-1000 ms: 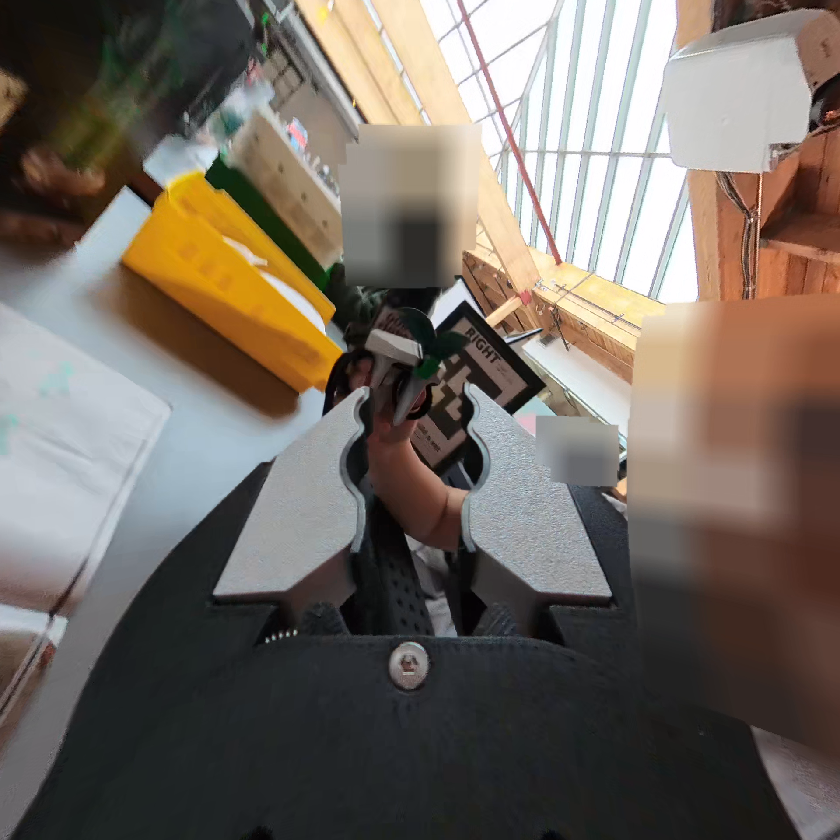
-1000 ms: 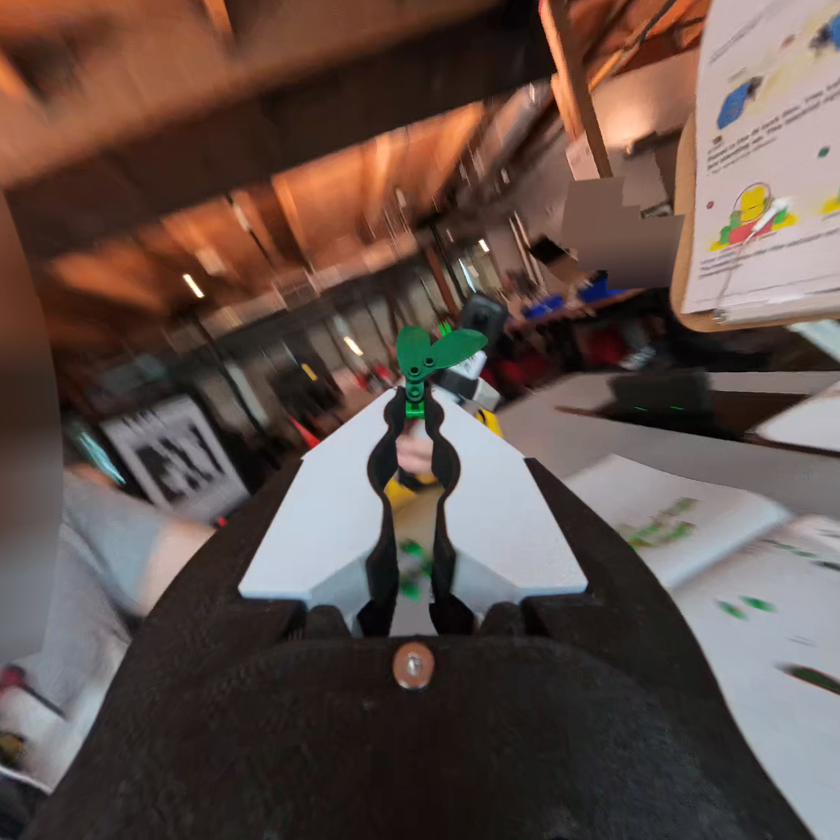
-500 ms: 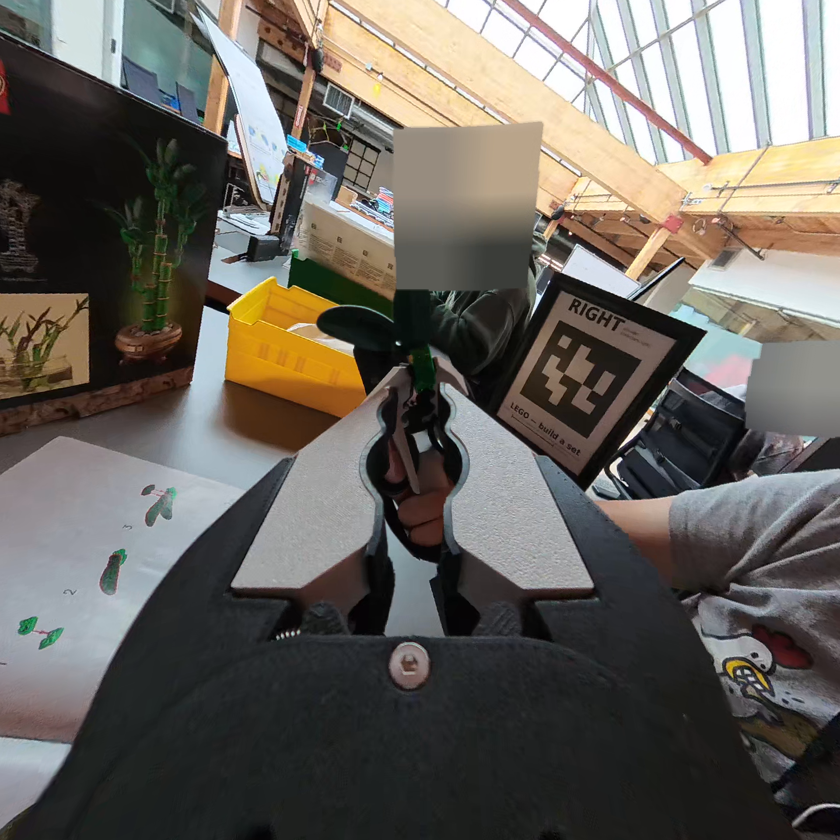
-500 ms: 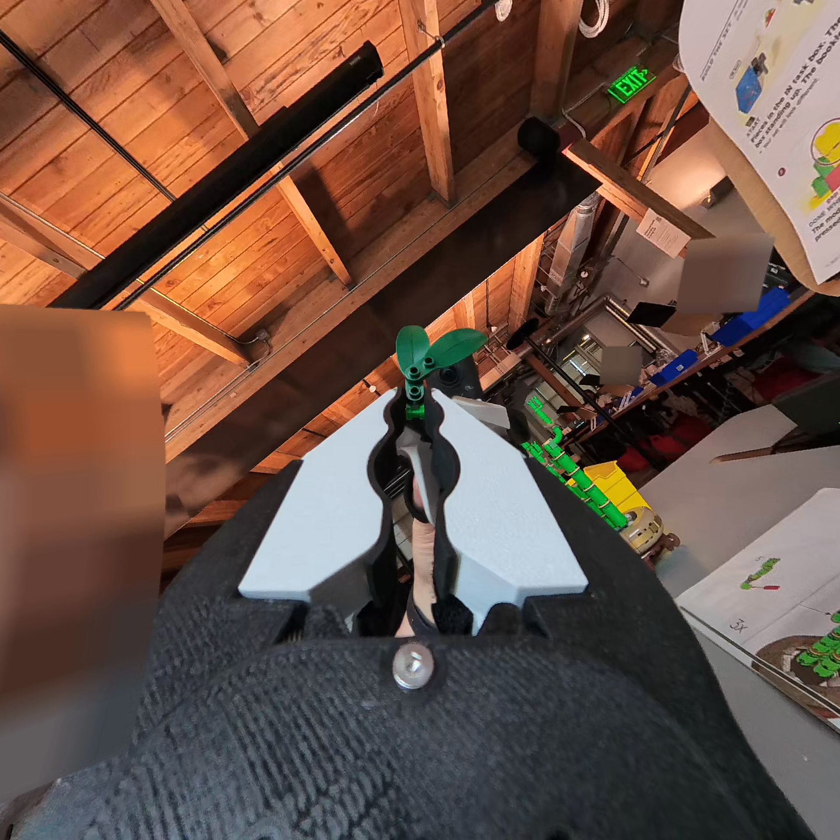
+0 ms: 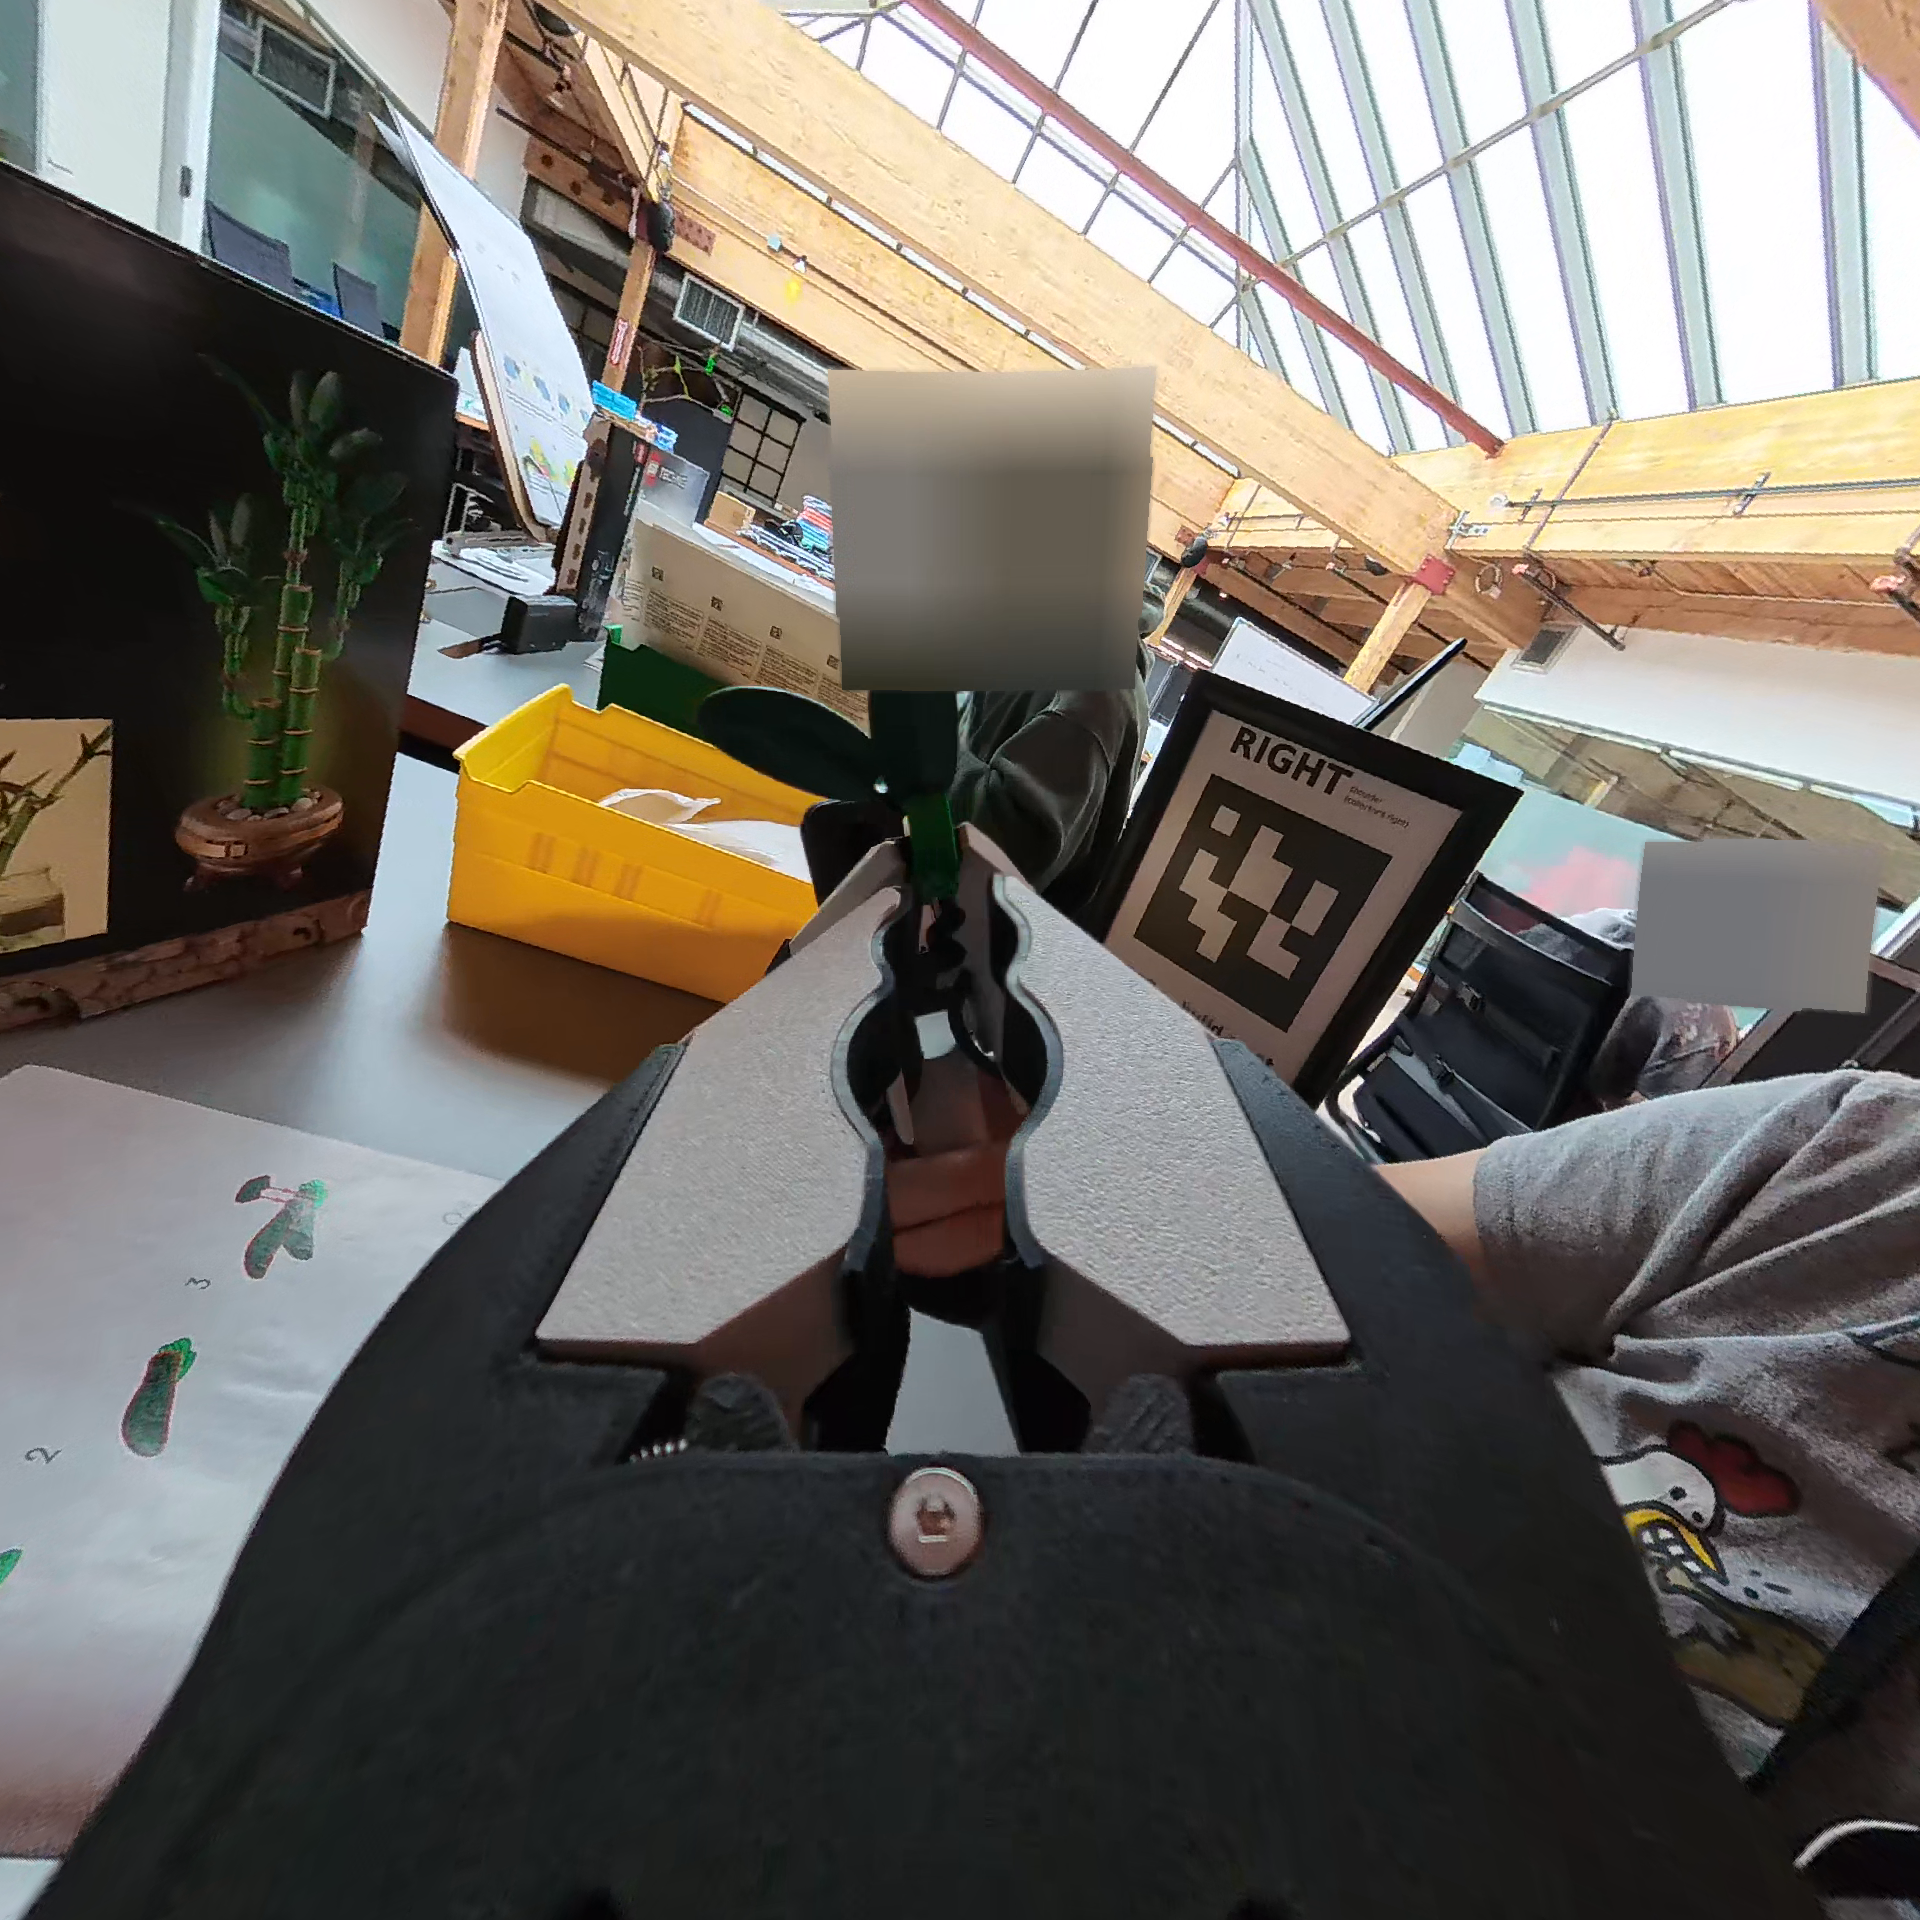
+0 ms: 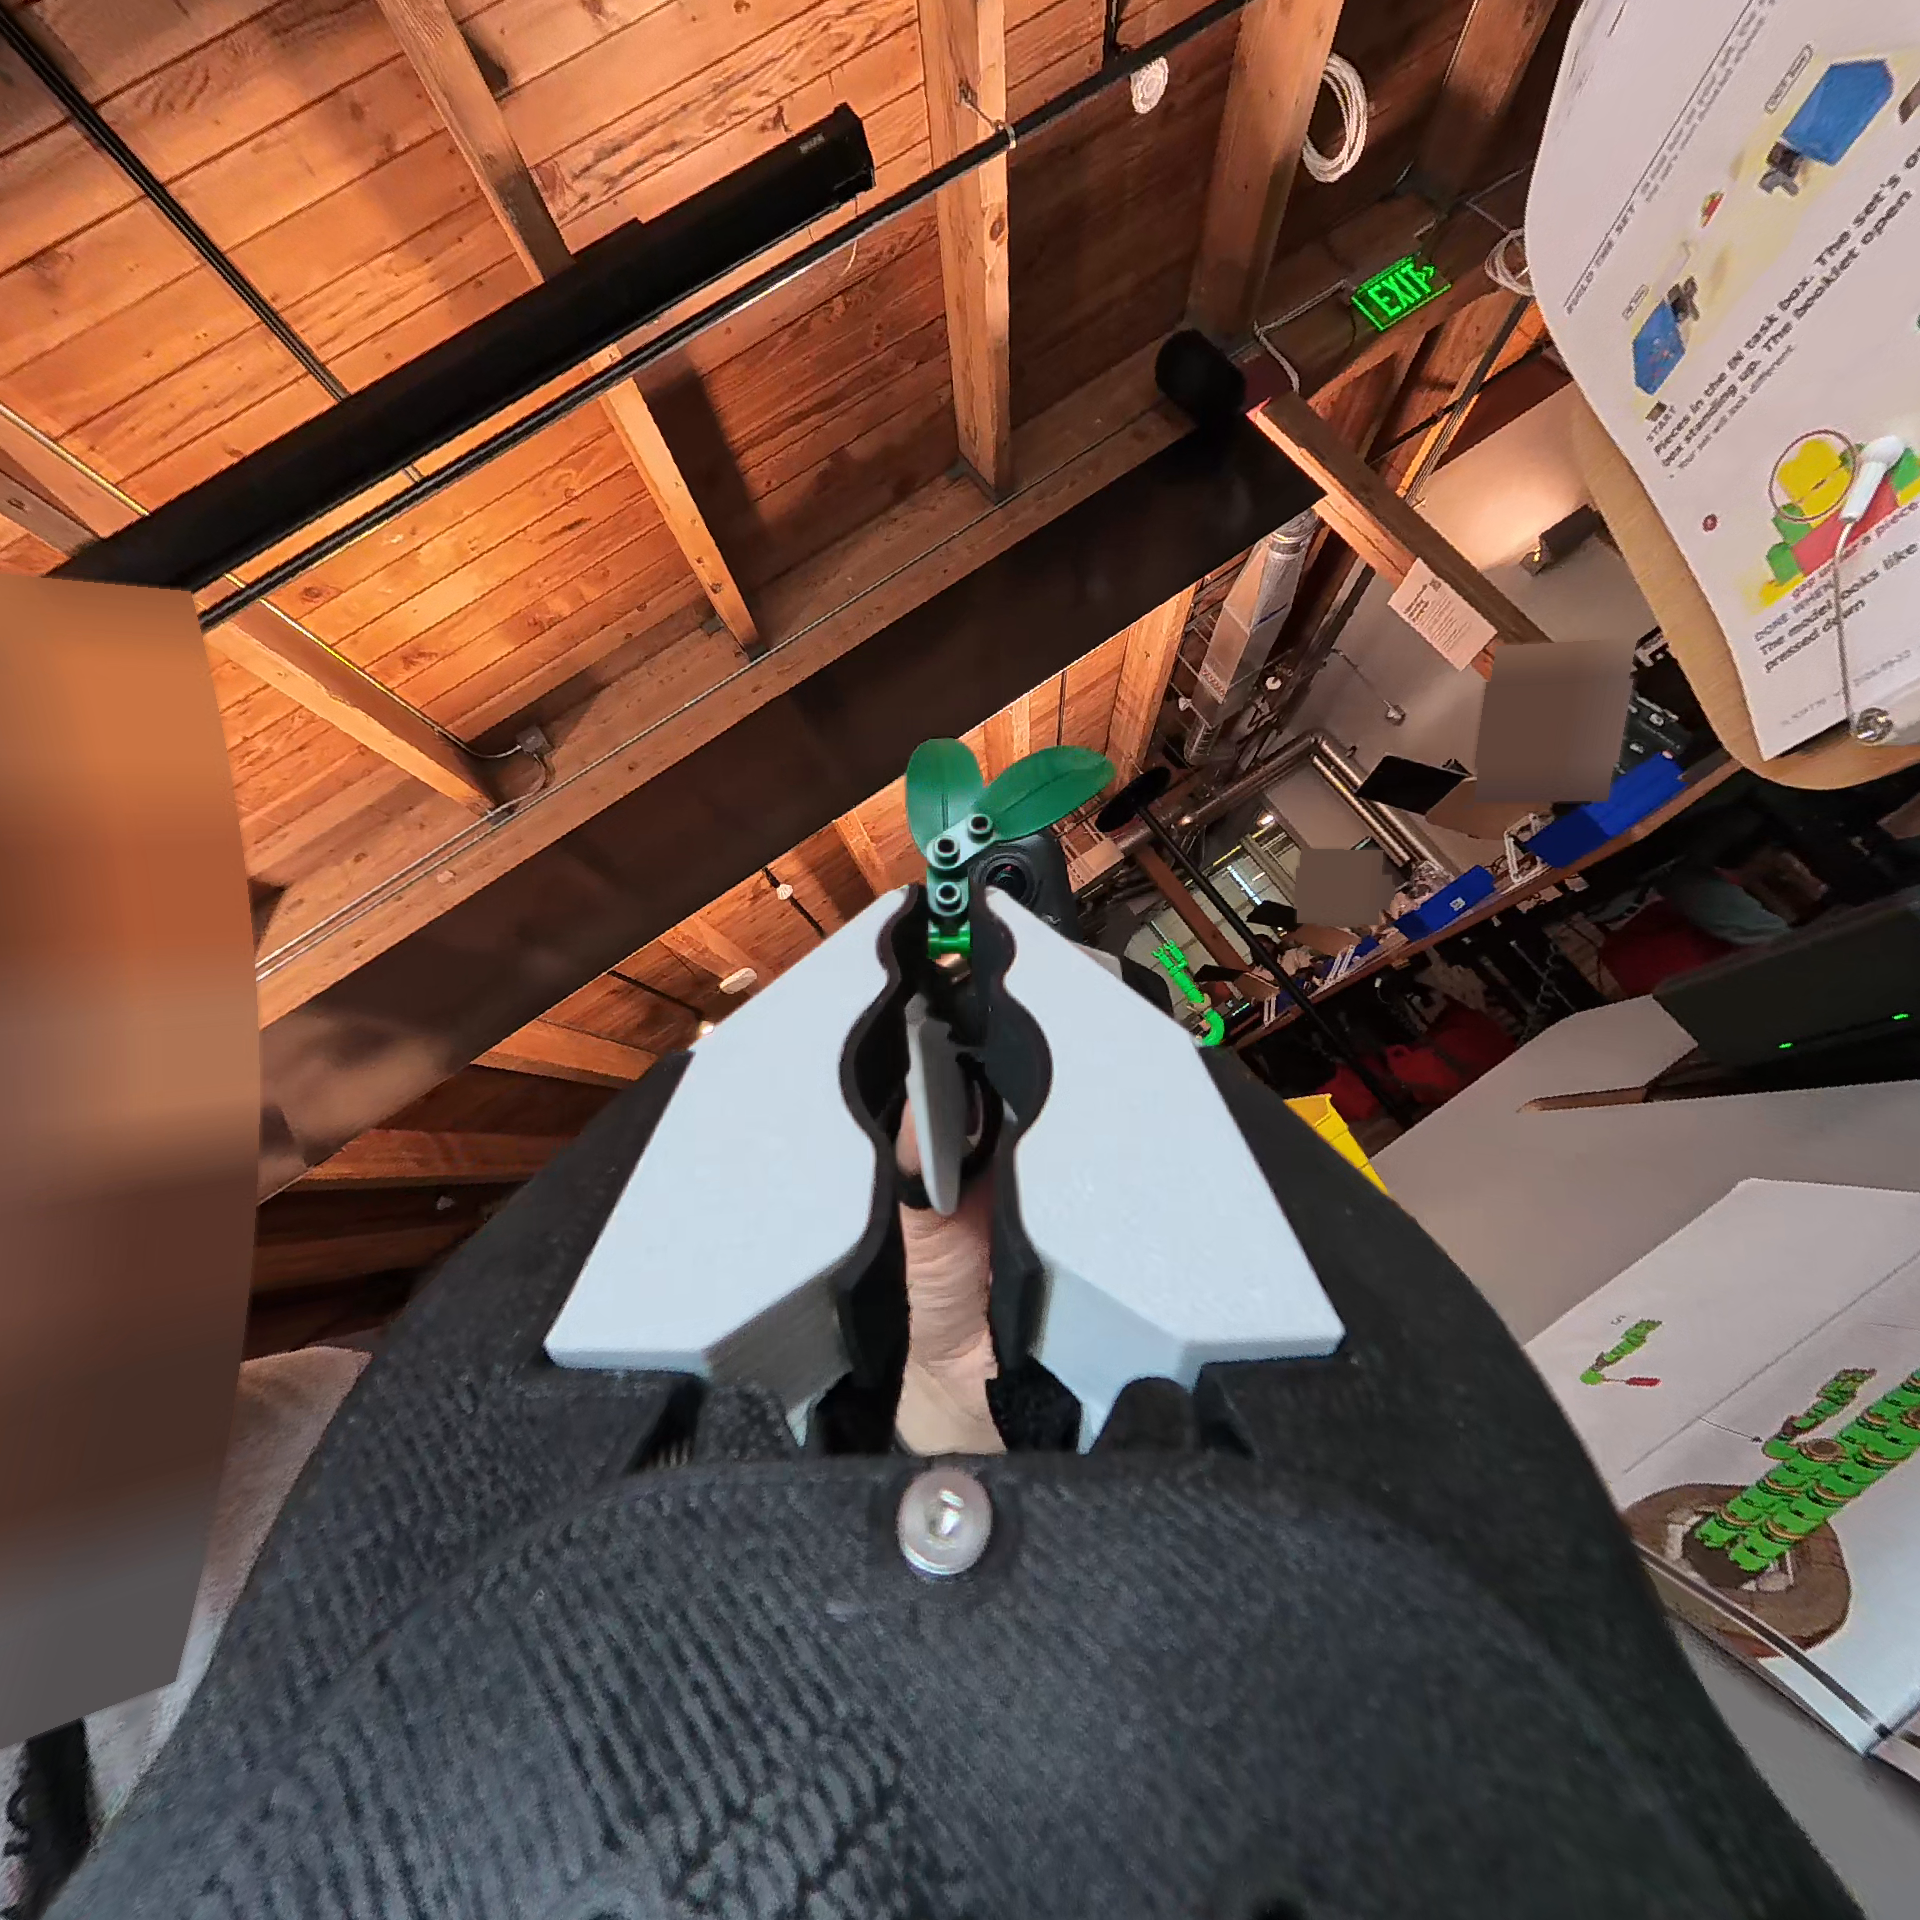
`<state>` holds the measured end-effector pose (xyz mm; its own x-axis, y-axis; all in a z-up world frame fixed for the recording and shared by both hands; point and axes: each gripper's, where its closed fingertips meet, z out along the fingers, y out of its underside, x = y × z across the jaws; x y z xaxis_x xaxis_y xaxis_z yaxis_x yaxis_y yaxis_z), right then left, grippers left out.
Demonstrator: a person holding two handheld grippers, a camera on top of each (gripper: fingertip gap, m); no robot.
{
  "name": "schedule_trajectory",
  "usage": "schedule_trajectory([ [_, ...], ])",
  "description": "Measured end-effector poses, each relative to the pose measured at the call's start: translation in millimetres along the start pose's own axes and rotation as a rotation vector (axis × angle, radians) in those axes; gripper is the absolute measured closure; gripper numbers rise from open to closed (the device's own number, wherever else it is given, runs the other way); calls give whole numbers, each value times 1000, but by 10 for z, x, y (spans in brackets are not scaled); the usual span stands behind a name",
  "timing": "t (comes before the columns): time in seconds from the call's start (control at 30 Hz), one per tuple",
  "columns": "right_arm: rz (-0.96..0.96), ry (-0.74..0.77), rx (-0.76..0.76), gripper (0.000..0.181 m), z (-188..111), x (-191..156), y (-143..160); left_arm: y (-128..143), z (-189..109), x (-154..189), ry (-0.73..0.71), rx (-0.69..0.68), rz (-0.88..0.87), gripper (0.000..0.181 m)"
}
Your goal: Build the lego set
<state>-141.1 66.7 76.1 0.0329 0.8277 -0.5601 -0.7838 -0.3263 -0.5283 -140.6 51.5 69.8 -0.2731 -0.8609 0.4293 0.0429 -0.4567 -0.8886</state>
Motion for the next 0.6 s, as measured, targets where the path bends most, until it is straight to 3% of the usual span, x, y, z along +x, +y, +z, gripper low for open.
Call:
schedule_trajectory([
  [0.6,-103,71,16,176,-20,101,22,36,-17,-148,-140,-17,63,176],
])
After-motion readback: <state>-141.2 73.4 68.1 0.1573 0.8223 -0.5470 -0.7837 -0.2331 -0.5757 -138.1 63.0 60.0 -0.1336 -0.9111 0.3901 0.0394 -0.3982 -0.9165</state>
